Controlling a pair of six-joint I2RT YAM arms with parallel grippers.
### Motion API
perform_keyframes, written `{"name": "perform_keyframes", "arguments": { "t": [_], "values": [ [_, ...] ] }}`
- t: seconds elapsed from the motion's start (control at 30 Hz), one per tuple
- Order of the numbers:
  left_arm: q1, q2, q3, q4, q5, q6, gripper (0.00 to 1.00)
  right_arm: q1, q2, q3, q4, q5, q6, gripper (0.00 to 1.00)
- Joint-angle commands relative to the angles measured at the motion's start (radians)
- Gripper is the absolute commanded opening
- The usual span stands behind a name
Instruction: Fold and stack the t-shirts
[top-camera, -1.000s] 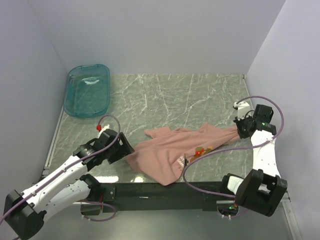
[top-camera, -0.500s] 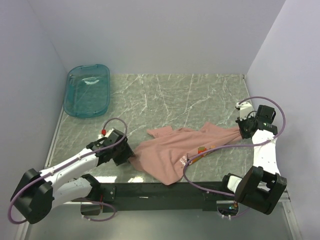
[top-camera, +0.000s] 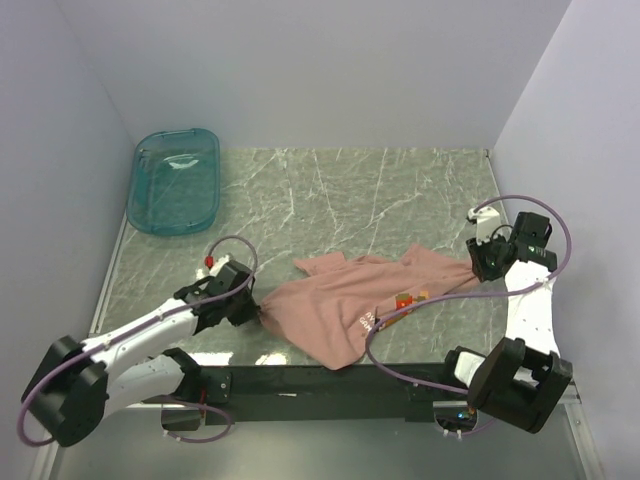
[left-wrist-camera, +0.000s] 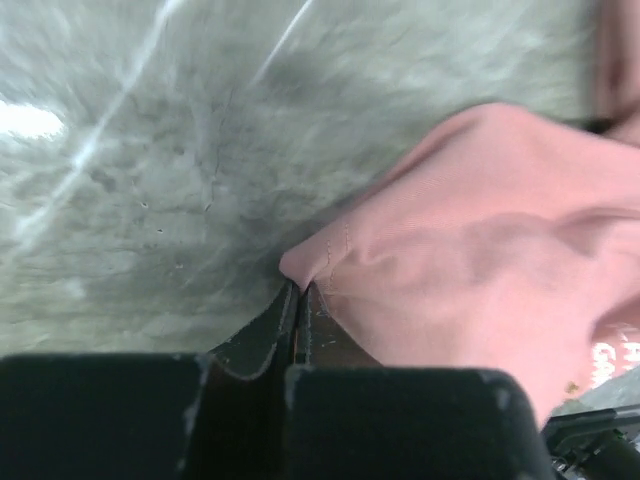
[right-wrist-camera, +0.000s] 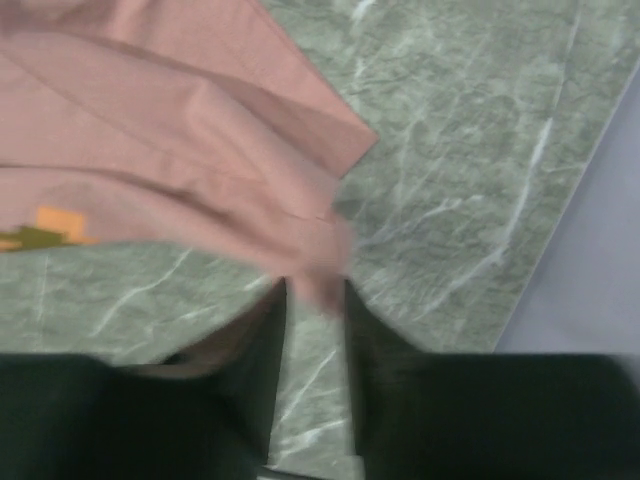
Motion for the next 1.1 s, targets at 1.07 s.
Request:
{"name": "perform_keyframes", "arguments": {
  "t": [1.07],
  "values": [
    [0.328,-0.324,0.067,-0.131,0.271,0.148,0.00,0.407,0.789,0.566,-0.038,-0.030,0.298,0.58]
  ]
}}
